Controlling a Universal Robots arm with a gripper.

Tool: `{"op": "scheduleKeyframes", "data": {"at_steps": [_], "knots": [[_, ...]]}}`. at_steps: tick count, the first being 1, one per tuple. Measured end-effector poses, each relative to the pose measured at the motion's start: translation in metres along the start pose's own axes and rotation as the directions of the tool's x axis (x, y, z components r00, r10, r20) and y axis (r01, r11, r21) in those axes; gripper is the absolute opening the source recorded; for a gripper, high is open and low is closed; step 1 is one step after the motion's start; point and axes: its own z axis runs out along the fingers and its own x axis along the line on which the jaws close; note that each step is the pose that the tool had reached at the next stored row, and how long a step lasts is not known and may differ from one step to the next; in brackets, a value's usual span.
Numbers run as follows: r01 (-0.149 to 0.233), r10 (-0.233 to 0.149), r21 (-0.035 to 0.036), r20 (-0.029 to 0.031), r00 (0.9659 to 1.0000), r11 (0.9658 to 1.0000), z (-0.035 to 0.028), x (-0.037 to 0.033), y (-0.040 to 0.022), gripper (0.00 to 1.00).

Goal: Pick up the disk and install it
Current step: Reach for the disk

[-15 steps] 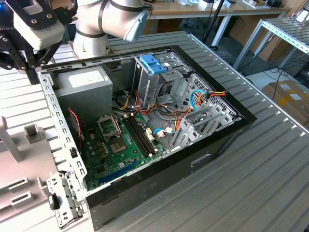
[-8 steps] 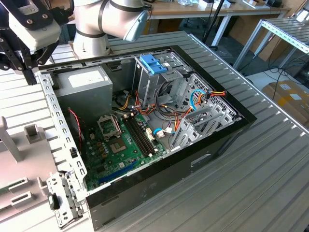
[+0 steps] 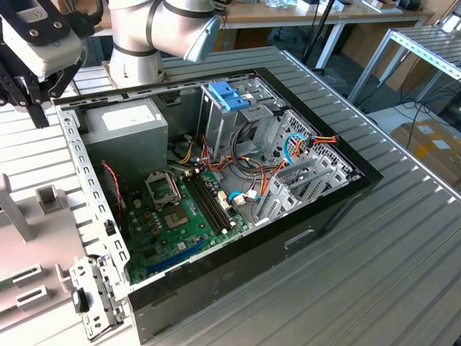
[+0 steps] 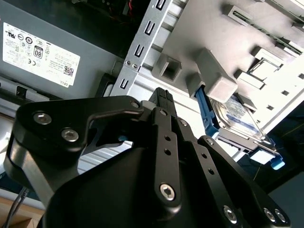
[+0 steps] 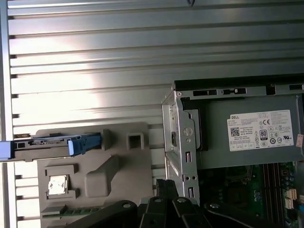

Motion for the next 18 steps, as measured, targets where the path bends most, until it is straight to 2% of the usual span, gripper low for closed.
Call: {"op": "scheduleKeyframes", "data": {"at_steps": [18], "knots": [[0.000, 0.000, 0.0001, -0.0001, 1.0000, 1.0000, -0.0002, 0.0150, -0.0011, 0.11]]}}
